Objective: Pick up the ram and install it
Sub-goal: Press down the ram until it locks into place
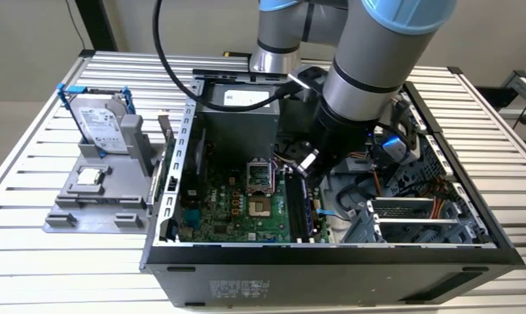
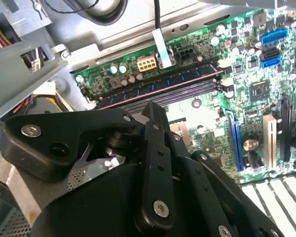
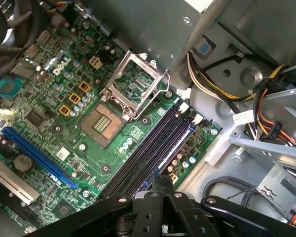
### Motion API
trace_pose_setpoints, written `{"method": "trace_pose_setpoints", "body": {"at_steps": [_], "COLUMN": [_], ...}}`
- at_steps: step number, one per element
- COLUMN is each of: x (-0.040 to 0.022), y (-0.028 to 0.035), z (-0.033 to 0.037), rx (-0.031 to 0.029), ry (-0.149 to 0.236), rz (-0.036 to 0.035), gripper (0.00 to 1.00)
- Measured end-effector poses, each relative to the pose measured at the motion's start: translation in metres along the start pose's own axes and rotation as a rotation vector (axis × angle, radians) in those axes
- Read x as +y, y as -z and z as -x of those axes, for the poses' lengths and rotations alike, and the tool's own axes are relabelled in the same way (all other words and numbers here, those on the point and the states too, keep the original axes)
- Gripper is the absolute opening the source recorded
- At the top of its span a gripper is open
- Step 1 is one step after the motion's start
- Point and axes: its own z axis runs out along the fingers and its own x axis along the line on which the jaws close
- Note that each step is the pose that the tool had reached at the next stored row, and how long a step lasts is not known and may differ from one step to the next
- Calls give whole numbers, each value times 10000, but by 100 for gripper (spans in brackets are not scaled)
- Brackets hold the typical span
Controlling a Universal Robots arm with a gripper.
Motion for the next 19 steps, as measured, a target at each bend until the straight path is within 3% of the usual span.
{"method": "trace_pose_setpoints", "body": {"at_steps": [7, 19], "x": [-9, -19], "y": [2, 2], "z": [10, 23], "rx": [19, 85], "ry": [564, 1845], "rz": [12, 14], "gripper": [0, 0]}}
